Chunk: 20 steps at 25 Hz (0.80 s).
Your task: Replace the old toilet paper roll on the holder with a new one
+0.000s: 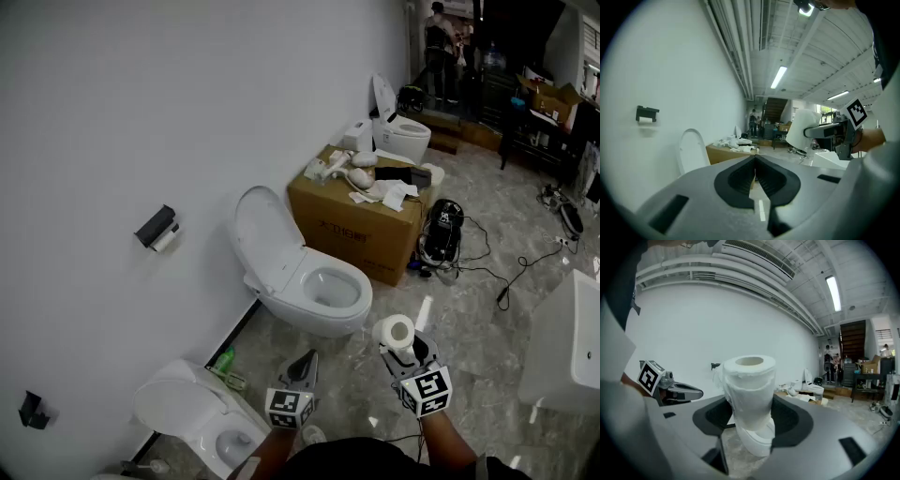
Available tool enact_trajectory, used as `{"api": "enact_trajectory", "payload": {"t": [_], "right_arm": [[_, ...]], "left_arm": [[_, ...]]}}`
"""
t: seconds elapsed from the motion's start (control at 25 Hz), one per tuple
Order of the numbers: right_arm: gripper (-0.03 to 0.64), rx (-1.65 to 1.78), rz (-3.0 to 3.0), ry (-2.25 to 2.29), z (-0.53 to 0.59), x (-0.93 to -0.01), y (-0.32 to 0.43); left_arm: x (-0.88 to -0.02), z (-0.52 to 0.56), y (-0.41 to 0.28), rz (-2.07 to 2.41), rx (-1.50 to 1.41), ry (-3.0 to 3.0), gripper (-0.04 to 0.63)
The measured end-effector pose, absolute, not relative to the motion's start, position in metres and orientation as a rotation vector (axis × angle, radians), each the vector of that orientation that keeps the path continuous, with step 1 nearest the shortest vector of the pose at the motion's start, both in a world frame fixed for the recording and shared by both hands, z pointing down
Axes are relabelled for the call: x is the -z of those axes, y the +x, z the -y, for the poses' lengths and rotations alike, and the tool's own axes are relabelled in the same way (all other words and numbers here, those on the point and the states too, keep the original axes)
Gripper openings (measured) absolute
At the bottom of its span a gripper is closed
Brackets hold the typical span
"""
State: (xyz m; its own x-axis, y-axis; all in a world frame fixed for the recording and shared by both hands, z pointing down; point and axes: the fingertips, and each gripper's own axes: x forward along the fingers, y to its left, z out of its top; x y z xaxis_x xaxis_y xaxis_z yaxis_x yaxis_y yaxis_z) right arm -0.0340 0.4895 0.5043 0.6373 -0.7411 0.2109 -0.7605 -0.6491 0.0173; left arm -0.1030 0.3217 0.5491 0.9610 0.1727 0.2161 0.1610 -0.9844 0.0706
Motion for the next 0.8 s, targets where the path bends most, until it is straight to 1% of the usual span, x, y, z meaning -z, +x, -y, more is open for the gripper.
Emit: {"api": "enact_trajectory", "payload": {"t": [0.28, 0.48, 0.8], "right_arm": [[0.253, -0.241, 1.269, 2.721, -0.472, -0.494, -0.042], [0.253, -0.213, 1.321, 2.706, -0.444, -0.485, -0.047], [0.258, -0.189, 1.381, 2.743, -0.388, -0.479, -0.058]], "left_arm": [[-0.547, -0.304, -0.11, -0.223, -0.345, 3.06, 0.008], [-0.531, -0.288, -0.113, -0.226, -0.284, 3.083, 0.008], [-0.521, -0.234, -0.124, -0.184, -0.238, 3.084, 0.008]]}}
